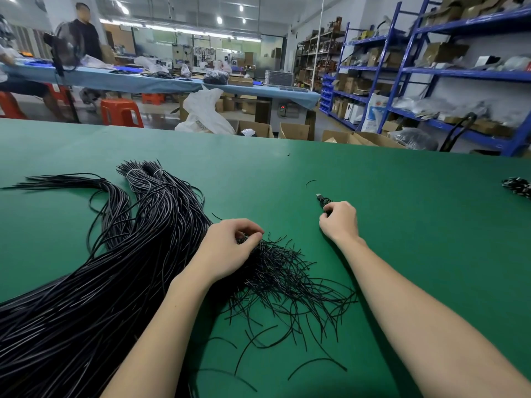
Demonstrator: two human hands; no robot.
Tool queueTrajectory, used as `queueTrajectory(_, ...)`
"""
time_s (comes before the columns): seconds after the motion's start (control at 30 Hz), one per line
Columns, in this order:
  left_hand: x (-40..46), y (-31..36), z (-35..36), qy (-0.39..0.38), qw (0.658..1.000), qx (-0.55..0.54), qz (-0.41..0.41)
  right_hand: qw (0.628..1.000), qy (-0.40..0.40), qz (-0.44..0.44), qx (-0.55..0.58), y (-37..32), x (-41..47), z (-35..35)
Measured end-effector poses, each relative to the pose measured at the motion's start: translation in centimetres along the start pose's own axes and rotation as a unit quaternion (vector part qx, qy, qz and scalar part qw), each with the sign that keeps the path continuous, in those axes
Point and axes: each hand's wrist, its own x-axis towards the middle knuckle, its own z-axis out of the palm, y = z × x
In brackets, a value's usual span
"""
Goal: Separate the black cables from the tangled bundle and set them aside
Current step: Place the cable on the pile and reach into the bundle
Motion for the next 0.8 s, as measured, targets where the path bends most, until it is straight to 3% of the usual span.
queueTrajectory(0.57, -0.1, 0.5, 0.3, -0.018, 1.000, 0.022, -0.006, 0.999, -0.039, -0.003, -0.029, -0.3, -2.3, -1.4)
queueTrajectory(0.67, 0.0, 0.6, 0.2, -0.019, 0.999, 0.024, -0.012, 0.999, -0.026, -0.019, 0.014, -2.2, -2.9, -2.1)
queueTrajectory(0.8, -0.1, 0.7, 0.3, -0.018, 0.999, 0.028, -0.018, 0.984, -0.048, -0.061, 0.162, -6.8, -5.1, -3.1)
